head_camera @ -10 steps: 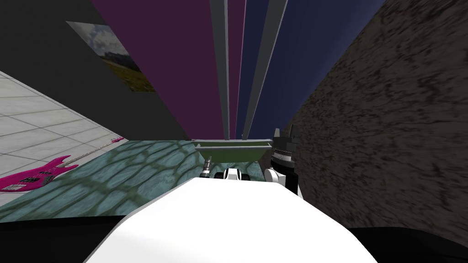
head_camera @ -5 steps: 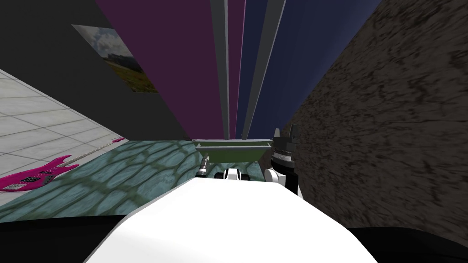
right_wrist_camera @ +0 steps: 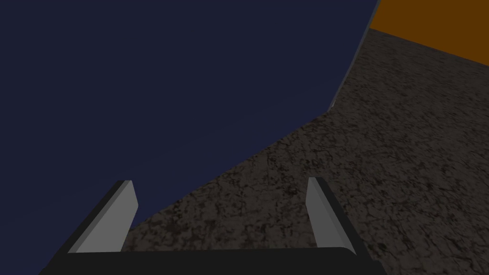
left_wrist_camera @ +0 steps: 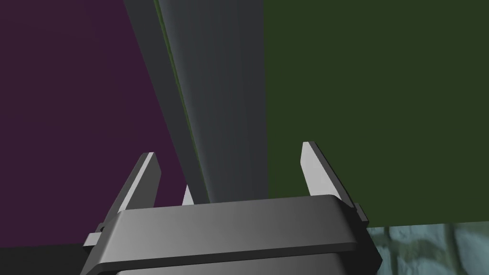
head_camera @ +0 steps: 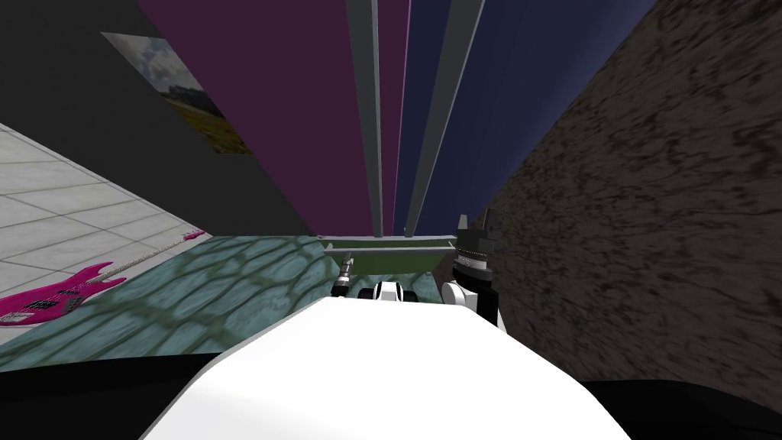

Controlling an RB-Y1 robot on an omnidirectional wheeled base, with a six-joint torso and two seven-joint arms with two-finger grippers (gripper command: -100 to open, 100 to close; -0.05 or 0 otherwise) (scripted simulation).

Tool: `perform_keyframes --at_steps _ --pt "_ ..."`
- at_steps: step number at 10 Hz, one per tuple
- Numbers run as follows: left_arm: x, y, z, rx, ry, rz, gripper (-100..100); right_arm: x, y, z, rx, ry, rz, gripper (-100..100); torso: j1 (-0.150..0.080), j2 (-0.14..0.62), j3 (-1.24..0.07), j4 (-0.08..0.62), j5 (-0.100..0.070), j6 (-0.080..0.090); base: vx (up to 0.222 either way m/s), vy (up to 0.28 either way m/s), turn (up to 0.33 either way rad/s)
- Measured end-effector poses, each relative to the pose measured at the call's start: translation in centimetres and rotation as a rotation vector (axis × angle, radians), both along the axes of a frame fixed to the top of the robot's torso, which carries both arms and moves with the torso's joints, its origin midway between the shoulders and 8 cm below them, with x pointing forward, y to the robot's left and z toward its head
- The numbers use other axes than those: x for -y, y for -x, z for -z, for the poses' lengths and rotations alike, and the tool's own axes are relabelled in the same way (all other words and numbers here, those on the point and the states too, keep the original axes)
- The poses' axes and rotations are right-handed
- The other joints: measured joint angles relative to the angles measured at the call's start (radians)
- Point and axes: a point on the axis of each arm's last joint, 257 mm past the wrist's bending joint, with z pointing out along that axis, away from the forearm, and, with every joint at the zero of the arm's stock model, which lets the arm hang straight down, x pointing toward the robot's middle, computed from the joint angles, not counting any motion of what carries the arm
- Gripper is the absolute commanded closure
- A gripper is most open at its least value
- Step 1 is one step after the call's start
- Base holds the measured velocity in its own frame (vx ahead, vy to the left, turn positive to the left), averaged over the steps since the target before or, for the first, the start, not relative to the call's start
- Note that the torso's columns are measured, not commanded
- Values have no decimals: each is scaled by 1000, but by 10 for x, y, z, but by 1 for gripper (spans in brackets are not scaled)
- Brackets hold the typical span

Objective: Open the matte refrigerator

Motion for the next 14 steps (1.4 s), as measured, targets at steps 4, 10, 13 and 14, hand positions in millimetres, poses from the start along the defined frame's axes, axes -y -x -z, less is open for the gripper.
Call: perform_keyframes --at_steps 4,10,13,14 --pt "13 -11 -6 4 28 1 -100 0 0 0 0 0 0 0 0 -2 -1 0 0 0 23 -3 5" --pt "15 -11 -5 1 30 4 100 0 0 0 0 0 0 0 -2 4 2 2 -1 0 -56 -9 9" --pt "15 -24 -7 -6 31 14 100 0 0 0 0 0 0 0 -2 5 2 4 -3 -1 -207 -22 35" --pt "16 -29 -7 -9 32 17 100 0 0 0 0 0 0 0 -3 3 1 4 -3 -1 -141 -22 19"
